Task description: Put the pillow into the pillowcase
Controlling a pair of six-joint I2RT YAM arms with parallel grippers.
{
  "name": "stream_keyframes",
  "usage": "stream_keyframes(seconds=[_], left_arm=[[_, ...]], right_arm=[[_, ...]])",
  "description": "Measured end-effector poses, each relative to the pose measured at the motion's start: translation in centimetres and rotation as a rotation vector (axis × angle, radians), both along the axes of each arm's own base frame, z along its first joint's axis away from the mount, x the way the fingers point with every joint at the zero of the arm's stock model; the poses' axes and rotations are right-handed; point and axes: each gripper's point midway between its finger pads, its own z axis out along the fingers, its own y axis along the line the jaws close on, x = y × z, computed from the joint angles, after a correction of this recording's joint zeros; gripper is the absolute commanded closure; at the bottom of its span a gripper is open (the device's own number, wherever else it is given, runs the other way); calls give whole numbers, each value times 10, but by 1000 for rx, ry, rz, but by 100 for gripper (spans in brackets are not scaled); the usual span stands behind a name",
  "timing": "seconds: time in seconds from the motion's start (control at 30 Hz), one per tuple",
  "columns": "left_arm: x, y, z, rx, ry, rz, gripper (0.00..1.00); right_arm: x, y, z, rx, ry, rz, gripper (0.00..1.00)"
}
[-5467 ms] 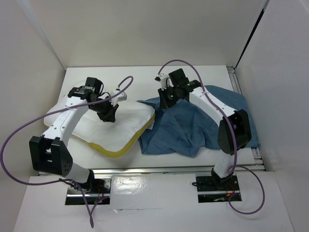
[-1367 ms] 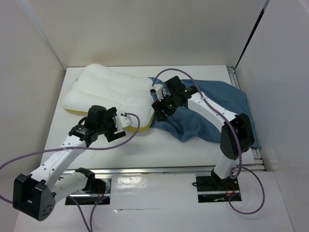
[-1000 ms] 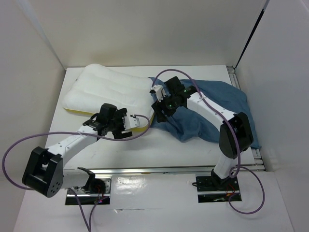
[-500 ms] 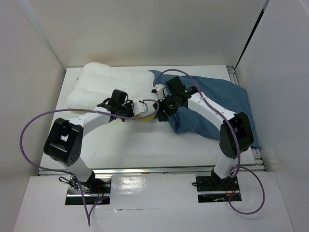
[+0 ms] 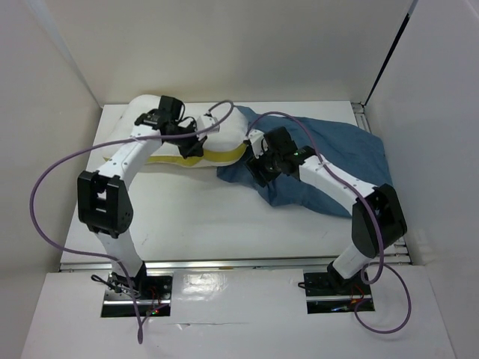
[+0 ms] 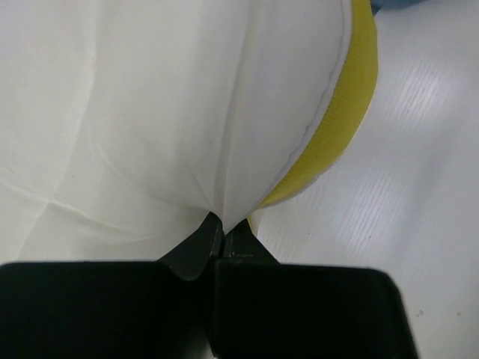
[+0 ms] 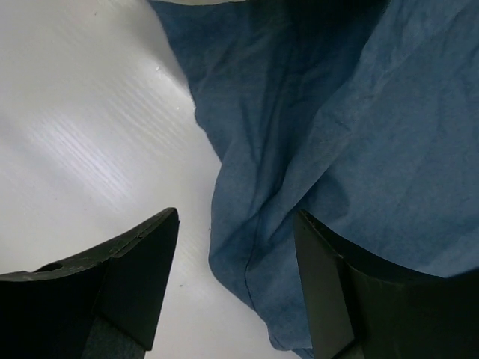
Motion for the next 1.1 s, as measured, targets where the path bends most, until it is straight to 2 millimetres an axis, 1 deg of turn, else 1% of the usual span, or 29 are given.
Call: stream_keyframes(seconds=[0.07,0.13,0.2,0.27,0.3,0.47,0.57,0.63,0.7,0.77,0.87,0.97,1.1], left_arm=[[4,-1,13,-35,44,-7,100],[8,-3,23,-73,94,-14,100],[12,-7,30,-108,144,-16,100],[13,-9,32,-137,192,-20,100],[12,-9,32,-147,214,-21,100],[9,-9,35,-189,299,-20,100],[5,-9,38,-208,334,-22,100],[2,-8,39,-218,354,-21,100],[-1,-5,39,-224,370,-17,100],[-2,-3,40,-231,382,-12,100],[-3,1,41,-247,394,-4,100],[-3,6,42,-266,408,7,100],[-4,12,40,-290,432,23,100]], right_arm=[[3,0,4,14,-37,-20,31],[0,1,9,27,-75,-25,35],[-4,7,14,47,-121,-19,35],[-8,16,17,66,-147,1,38],[-9,21,18,76,-156,7,38],[-5,41,21,125,-204,20,44],[3,48,13,122,-235,12,45],[8,56,1,105,-248,30,45],[10,61,-15,70,-247,62,45],[11,62,-29,36,-252,101,45],[8,60,-43,0,-272,165,45],[14,62,-43,-24,-329,215,45],[29,63,-33,-47,-435,231,47]])
